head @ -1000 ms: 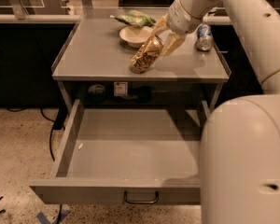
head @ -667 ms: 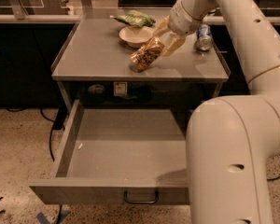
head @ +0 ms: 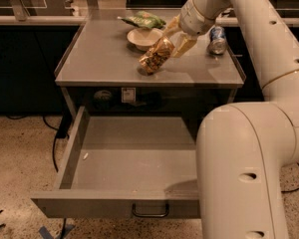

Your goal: Pick orange can from top drawer and place on counter

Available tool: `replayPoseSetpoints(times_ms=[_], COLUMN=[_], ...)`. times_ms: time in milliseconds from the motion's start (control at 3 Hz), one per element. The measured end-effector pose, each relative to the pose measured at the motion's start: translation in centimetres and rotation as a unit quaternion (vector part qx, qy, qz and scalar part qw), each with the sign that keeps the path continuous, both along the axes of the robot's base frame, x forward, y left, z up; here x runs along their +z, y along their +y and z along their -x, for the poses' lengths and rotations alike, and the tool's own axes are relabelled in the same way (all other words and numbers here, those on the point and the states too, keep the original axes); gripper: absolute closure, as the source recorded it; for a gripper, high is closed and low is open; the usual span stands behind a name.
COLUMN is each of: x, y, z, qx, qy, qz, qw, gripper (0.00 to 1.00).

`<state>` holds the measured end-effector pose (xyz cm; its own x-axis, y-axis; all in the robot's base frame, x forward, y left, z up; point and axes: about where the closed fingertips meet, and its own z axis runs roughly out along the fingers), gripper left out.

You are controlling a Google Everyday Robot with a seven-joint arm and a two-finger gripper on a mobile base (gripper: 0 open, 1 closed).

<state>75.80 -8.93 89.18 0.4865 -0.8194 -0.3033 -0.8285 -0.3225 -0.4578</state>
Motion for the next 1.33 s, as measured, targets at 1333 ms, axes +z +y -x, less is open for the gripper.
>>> replayPoseSetpoints(times_ms=[1333], x=[0.08], y=[0.22], z=[-0.16], qx=[0.0], qy=[-0.004], qz=[-0.006], qw=[1.0], gripper=[0.0])
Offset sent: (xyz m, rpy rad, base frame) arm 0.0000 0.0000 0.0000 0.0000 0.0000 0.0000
